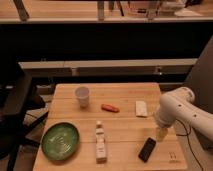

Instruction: Push the eraser across the table

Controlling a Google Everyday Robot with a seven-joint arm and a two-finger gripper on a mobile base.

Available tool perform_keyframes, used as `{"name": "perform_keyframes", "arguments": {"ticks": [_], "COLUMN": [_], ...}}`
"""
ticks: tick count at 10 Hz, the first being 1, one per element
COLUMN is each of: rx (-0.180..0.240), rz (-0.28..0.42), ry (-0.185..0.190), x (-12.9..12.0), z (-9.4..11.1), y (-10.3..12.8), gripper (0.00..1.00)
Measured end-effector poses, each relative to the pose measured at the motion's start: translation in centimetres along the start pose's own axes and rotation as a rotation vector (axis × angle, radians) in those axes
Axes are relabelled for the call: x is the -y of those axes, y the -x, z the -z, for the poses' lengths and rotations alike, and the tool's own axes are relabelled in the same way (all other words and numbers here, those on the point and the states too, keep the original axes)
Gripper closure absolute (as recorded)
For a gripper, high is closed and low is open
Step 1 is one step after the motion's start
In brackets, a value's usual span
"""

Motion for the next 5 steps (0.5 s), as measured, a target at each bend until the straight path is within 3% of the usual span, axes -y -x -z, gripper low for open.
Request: {"name": "perform_keyframes", "arguments": {"ticks": [2,5], "rx": [0.004,0.008], "rz": [0.003,0.003], "ry": [0.005,0.009], "x": [-0.17,-0.28], "z": [-0.47,-0.74], "y": [-0.03,-0.05], "gripper": [0.49,0.52]}}
